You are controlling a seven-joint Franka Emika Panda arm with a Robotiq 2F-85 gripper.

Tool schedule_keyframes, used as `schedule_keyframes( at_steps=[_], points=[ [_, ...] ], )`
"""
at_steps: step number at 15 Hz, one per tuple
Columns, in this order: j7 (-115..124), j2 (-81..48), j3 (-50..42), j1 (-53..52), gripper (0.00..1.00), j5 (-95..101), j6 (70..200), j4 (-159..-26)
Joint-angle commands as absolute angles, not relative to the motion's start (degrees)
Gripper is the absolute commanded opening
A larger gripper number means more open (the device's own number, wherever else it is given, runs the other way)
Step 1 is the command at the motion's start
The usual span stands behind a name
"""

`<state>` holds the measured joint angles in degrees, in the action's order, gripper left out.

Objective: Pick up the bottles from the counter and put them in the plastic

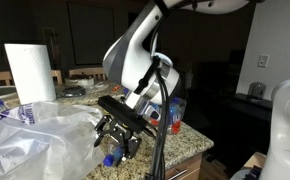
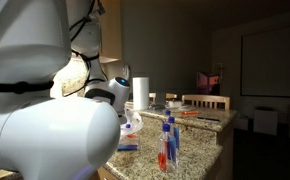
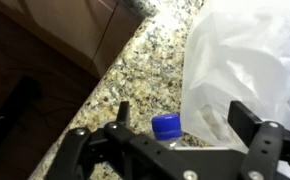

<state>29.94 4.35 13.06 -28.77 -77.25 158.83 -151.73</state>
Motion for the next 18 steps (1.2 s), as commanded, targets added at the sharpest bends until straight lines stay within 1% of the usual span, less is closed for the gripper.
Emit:
schedule_keyframes(
  at_steps=[1, 3, 12, 13, 18],
  points=[
    [22.79, -0.55, 14.98, -25.0, 1.0, -83.12, 155.05, -149.32],
    [22.11, -2.46, 15.48, -23.88, 1.0, -82.89, 155.75, -149.07],
    [26.87, -4.75, 16.03, -22.41, 1.0, -73.5, 170.75, -150.33],
    [28.95, -4.84, 14.45, -23.83, 1.0, -70.24, 172.54, -150.92],
    [37.99, -4.33, 11.55, -23.92, 1.0, -56.07, 177.39, -153.88]
  ],
)
